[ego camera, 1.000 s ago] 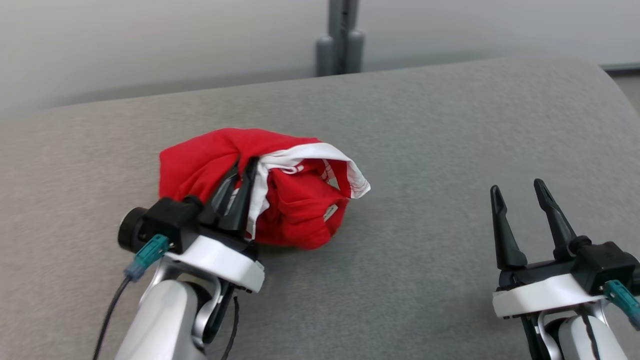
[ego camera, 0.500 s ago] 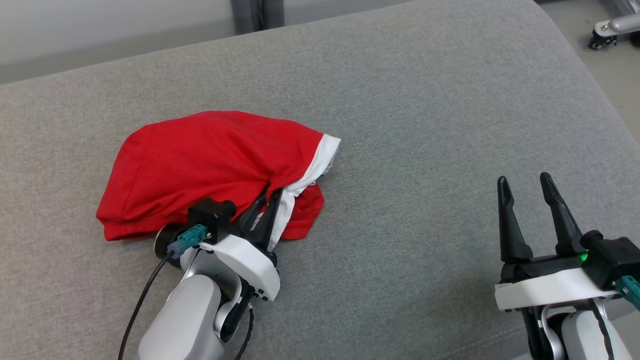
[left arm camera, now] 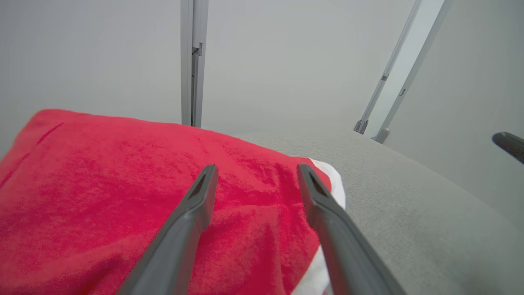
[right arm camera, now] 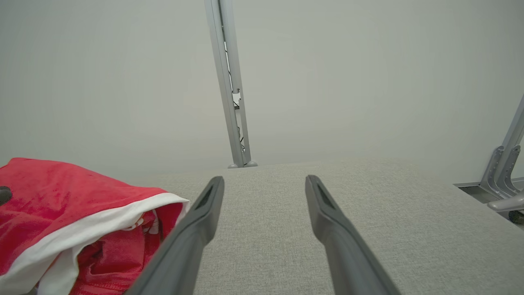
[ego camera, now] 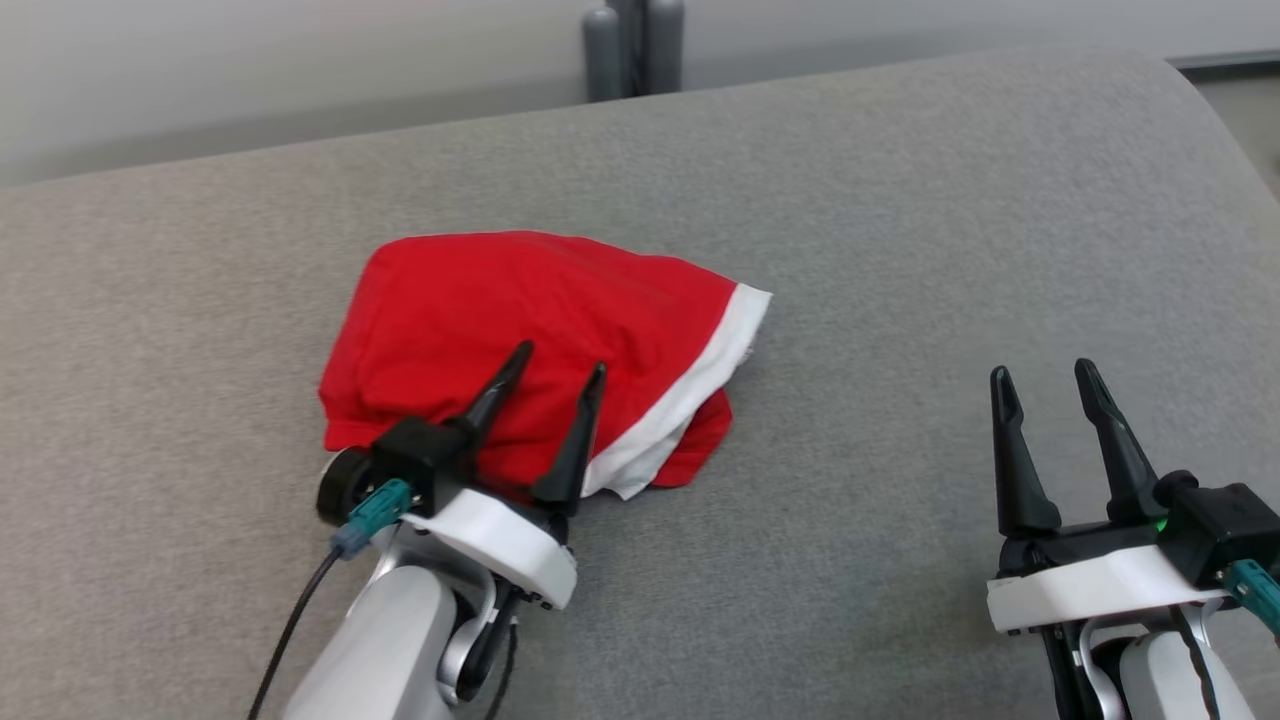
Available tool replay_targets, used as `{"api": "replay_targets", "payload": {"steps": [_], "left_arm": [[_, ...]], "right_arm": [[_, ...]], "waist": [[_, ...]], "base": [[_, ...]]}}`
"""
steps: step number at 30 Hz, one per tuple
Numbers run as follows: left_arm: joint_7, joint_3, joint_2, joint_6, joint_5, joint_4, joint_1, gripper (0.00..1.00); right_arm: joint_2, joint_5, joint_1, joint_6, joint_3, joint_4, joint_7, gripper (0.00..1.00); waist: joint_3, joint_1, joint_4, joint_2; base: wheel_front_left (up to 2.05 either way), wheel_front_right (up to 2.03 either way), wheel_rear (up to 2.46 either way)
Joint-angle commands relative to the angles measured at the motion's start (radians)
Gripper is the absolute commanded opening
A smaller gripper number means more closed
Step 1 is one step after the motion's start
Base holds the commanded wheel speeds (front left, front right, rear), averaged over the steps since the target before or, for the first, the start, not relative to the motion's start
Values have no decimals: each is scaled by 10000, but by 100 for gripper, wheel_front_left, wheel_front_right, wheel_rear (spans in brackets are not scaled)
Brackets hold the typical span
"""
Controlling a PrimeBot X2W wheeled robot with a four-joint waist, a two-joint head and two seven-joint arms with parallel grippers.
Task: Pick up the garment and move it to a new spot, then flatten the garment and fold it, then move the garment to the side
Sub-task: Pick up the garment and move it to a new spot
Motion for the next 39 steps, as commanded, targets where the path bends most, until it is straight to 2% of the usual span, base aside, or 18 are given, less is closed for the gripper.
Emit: {"api": "replay_targets", "payload": {"steps": [1,8,12,15,21,25,39], "left_arm": [[-56,146,158,191,53,-146,141,100],[-237,1263,853,1277,106,-709,912,100],[-275,1777,1202,1505,-7,-730,1329,100],[-291,2075,1460,1535,-36,-860,1685,100],[-297,2300,1617,1459,-125,-1229,2221,100],[-300,2201,1728,1408,57,-1507,2634,100],[-18,1991,1817,1718,32,-2048,3626,100]], "right_arm": [[-47,-66,124,2,-38,43,-52,100],[-50,-218,329,2,22,133,-52,100],[-79,-262,412,2,16,201,-52,100],[-125,-231,533,2,23,277,-53,100],[-203,-167,746,2,124,414,-53,100],[-271,-74,950,2,246,511,-53,100],[-402,38,1554,2,230,697,-50,100]], "waist": [[-282,0,362,0],[-705,0,1136,0],[-926,0,1379,0],[-1100,0,1506,0],[-1427,0,1601,0],[-1756,0,1564,0],[-2405,0,1387,0]], "base": [[0,0,0],[0,0,0],[0,0,0],[0,0,0],[0,0,0],[0,0,0],[0,0,0]]}}
